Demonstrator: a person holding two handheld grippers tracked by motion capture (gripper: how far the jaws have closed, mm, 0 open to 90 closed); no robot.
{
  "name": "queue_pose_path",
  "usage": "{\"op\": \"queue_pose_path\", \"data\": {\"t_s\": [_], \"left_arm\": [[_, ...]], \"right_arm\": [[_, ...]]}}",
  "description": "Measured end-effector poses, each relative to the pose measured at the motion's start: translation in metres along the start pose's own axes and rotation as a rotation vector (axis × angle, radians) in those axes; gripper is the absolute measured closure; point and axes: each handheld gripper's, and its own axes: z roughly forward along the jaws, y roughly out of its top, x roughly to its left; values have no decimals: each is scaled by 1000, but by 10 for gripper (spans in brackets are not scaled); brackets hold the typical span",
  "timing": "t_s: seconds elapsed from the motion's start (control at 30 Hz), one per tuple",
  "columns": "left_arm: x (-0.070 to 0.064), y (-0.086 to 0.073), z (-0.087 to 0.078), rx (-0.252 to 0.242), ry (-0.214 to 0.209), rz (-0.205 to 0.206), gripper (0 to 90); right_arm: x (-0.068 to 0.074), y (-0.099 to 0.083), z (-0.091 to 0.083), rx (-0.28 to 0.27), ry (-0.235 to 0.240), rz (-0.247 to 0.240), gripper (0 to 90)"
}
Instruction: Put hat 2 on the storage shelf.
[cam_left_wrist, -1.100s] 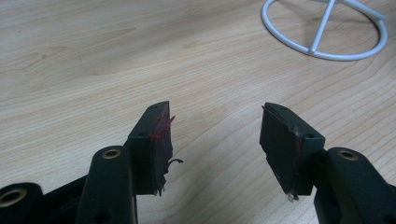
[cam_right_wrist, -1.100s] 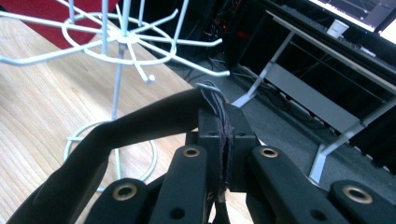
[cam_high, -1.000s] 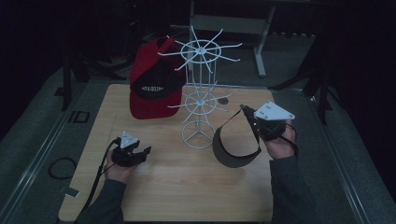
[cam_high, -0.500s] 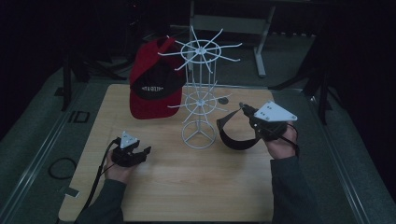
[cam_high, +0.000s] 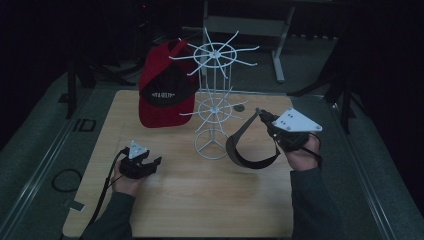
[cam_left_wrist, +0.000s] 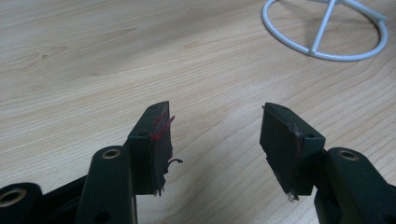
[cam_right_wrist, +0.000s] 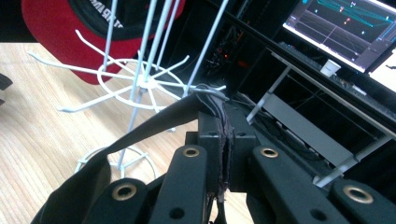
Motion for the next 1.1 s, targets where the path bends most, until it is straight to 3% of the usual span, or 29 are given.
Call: {"op": "queue_pose_path", "data": {"t_s": [1.1], "left_arm": [[1,0,0,1,1,-3,439]], "right_arm": [[-11,45,-6,-106,-36,-13,876]]}}
